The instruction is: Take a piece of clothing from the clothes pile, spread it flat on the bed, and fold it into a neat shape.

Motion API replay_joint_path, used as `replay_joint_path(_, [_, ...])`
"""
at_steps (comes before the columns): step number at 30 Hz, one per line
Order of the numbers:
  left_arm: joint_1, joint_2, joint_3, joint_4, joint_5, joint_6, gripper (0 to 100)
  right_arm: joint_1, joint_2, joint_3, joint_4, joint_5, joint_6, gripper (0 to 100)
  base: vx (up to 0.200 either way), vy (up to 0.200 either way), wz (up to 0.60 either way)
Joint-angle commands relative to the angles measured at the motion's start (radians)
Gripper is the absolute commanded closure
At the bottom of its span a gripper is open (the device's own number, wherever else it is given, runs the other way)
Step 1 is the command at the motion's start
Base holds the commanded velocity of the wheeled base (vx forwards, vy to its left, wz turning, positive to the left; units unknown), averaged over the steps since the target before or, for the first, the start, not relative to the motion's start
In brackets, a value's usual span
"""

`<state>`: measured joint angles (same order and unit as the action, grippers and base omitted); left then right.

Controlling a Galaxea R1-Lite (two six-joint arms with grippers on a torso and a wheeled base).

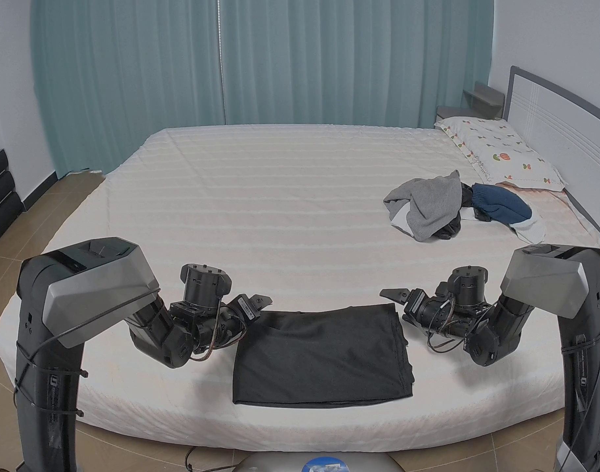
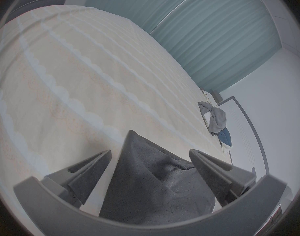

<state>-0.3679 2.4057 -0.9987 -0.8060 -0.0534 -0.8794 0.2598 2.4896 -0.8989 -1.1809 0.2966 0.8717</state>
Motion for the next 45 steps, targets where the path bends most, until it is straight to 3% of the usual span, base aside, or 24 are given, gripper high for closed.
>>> replay_joint_path(1, [-0.003,0.012,-0.003,-0.001,0.001,0.002,0,0.007,0.026,-0.014,-0.008,-0.001,0.001,0,0.0,0.0,0.0])
replay_joint_path(2, [-0.005,0.012,-0.003,0.001,0.001,0.003,0,0.006,0.029,-0.017,-0.01,-0.001,0.001,0,0.0,0.0,0.0])
replay_joint_path(3, [-0.005,0.012,-0.003,0.001,0.001,0.003,100,0.006,0.029,-0.017,-0.01,-0.001,0.001,0,0.0,0.0,0.0])
replay_joint_path(16, [-0.003,0.027,-0.015,0.004,0.056,0.013,100,0.004,0.061,-0.035,-0.042,-0.005,0.003,0,0.0,0.0,0.0])
replay_joint_path(20, [-0.003,0.029,-0.015,0.002,0.056,0.013,100,0.007,0.084,-0.074,-0.042,-0.043,0.001,0,0.0,0.0,0.0])
replay_joint_path(21, [-0.003,0.029,-0.015,0.002,0.056,0.013,100,0.007,0.089,-0.081,-0.042,-0.051,0.0,100,0.0,0.0,0.0])
replay_joint_path(45, [-0.003,0.035,-0.017,0.001,0.056,0.014,100,-0.002,0.109,-0.094,-0.108,-0.091,-0.003,100,0.0,0.0,0.0])
